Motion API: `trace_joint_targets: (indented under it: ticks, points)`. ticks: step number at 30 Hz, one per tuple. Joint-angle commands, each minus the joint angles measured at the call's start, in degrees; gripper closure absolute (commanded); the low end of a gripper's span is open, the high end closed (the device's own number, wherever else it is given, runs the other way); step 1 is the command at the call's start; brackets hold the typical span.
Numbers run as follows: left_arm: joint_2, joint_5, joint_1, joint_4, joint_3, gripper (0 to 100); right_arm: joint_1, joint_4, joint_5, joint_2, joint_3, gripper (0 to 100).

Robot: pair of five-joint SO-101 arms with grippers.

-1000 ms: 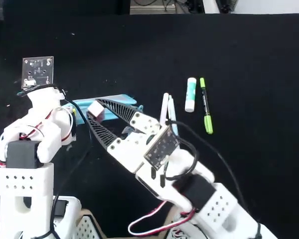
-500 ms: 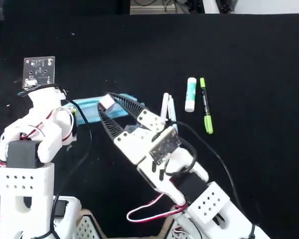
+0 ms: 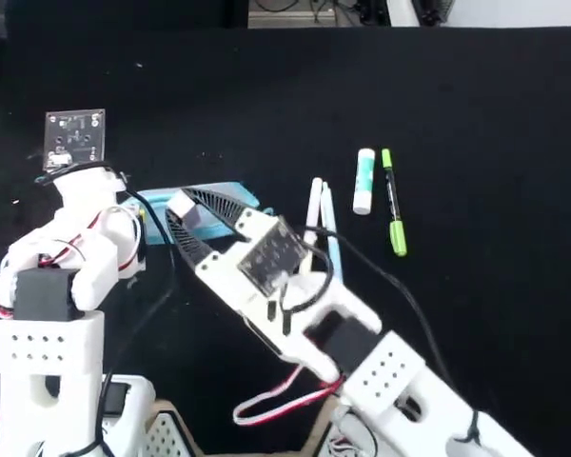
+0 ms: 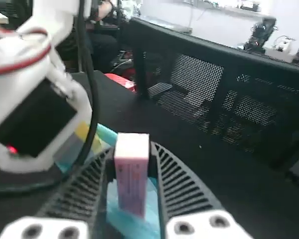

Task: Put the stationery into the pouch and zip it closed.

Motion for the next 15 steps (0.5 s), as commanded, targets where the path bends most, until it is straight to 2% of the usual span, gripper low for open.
trace_joint_targets:
  ticks: [1,5,13,15]
  points:
    - [0.2,0.0,-0.1,0.5,0.1,97,-0.6,18.4,-0.5,3.2,-13.5,93.1]
    - [0.2,0.0,-0.1,0.5,0.1,97,-0.6,33.1,-0.6,3.2,-22.9,82.7]
    - [0.2,0.0,-0.1,0.5,0.1,97,-0.3,46.3,-0.2,3.1,-36.4,82.2]
    - [0.2,0.0,-0.2,0.5,0.1,97,2.2,49.3,-0.2,3.1,-39.6,82.5]
